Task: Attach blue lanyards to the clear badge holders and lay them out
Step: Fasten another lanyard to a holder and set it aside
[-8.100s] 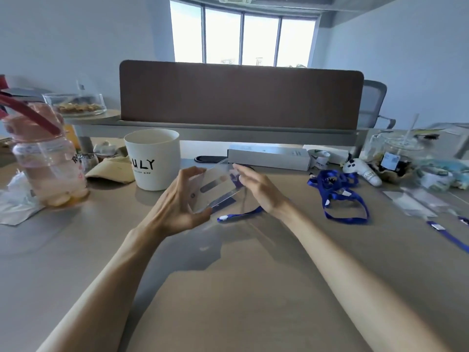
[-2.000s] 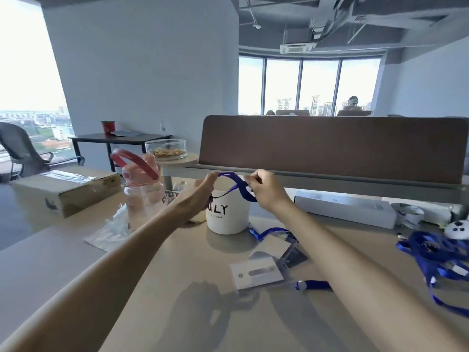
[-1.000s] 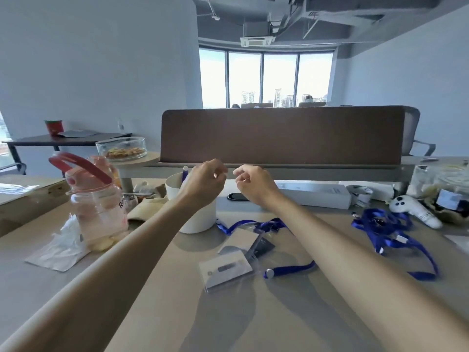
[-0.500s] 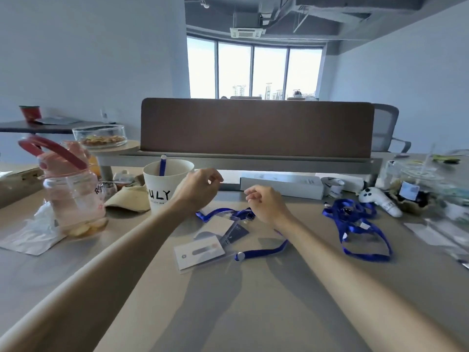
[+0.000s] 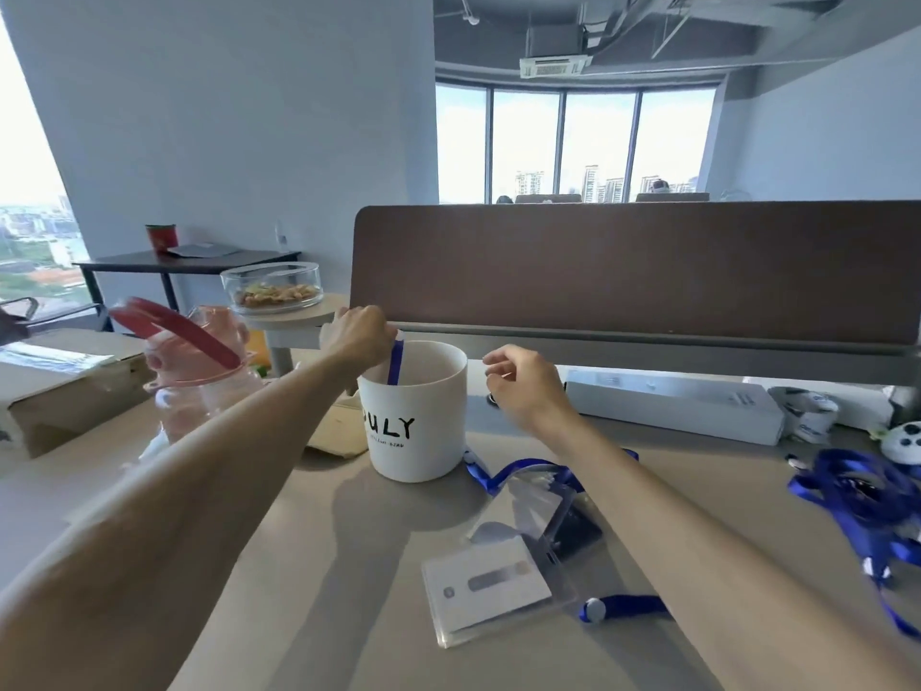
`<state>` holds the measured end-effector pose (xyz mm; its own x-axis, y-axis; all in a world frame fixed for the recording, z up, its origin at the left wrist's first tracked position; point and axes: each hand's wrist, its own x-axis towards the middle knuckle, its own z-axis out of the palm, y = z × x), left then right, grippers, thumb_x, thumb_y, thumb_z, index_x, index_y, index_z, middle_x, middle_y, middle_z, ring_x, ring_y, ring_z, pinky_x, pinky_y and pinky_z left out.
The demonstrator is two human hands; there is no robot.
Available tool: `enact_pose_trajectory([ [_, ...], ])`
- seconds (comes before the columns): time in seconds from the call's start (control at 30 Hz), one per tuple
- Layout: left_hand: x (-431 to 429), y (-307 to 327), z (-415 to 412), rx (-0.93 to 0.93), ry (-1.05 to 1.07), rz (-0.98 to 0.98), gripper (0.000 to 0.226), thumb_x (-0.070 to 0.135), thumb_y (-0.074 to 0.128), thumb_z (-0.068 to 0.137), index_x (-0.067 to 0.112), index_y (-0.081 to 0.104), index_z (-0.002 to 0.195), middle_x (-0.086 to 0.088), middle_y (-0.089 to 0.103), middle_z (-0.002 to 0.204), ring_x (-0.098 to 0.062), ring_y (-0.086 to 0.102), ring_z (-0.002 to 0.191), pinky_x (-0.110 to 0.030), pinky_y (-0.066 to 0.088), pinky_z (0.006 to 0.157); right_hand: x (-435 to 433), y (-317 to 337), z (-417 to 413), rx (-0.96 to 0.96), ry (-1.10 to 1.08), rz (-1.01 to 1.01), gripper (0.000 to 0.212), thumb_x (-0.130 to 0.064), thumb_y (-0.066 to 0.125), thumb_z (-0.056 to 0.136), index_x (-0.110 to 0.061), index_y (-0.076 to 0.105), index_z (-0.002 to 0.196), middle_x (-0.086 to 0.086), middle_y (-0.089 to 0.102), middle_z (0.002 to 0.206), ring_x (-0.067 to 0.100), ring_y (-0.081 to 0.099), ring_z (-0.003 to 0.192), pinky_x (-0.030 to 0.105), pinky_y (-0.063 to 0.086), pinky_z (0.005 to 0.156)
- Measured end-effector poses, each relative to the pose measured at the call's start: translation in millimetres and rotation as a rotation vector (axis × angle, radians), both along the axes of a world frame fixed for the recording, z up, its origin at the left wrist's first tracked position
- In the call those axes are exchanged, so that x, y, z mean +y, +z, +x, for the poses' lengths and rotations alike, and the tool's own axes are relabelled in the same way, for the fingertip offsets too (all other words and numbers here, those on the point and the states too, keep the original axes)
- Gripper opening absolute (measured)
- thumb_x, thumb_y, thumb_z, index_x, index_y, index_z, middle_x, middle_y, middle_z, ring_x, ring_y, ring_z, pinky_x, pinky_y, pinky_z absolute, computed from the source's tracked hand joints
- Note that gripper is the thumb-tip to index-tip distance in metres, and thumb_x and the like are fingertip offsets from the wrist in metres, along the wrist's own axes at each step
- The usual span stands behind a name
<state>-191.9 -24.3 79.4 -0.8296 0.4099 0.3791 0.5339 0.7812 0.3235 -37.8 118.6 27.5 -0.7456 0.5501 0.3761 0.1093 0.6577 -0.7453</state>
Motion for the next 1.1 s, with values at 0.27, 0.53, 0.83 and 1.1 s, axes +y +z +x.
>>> enact_pose_trajectory([
  [0.27, 24.0, -19.3, -51.9, -0.159, -0.15, 0.178, 0.028, 0.039, 0.057, 0.092, 0.016, 0.071, 0.092, -0.004, 0.067, 0.09, -0.021, 0.057, 0.084, -0.034, 0.045, 0.072, 20.5, -3.3, -19.0, 0.012, 0.006, -0.002, 0.026, -0.014, 0.053, 0.091, -0.018, 0.065, 0.114, -0.003, 0.068, 0.104, 0.016, 0.063, 0.097, 0.039, 0.053, 0.089],
  [0.53, 26.0, -9.3, -38.0, 0.028, -0.353, 0.315, 0.014, 0.025, 0.068, 0.086, 0.013, 0.07, 0.094, -0.001, 0.07, 0.089, -0.02, 0.064, 0.085, -0.035, 0.052, 0.077, 21.1, -6.5, -16.1, 0.062, 0.002, -0.011, 0.025, -0.01, 0.053, 0.091, -0.014, 0.065, 0.113, -0.001, 0.068, 0.102, 0.017, 0.063, 0.096, 0.037, 0.053, 0.087],
  [0.83, 29.3, 16.3, 39.2, -0.168, -0.431, -0.113, 0.02, 0.024, 0.053, 0.096, 0.017, 0.069, 0.106, -0.002, 0.07, 0.102, -0.019, 0.066, 0.087, -0.029, 0.05, 0.076, 17.4, -1.5, 35.0, 0.025, -0.006, 0.002, 0.027, -0.011, 0.053, 0.092, -0.014, 0.063, 0.117, 0.003, 0.068, 0.112, 0.015, 0.059, 0.094, 0.029, 0.051, 0.084],
  [1.1, 65.5, -8.6, 185.2, -0.057, -0.704, 0.171, 0.02, 0.017, 0.05, 0.095, 0.017, 0.069, 0.097, 0.006, 0.068, 0.093, -0.012, 0.062, 0.083, -0.026, 0.049, 0.074, 43.2, -8.5, 157.6, -0.002, -0.147, 0.0, 0.026, -0.014, 0.046, 0.096, -0.013, 0.065, 0.114, 0.001, 0.068, 0.109, 0.016, 0.062, 0.101, 0.029, 0.049, 0.089],
])
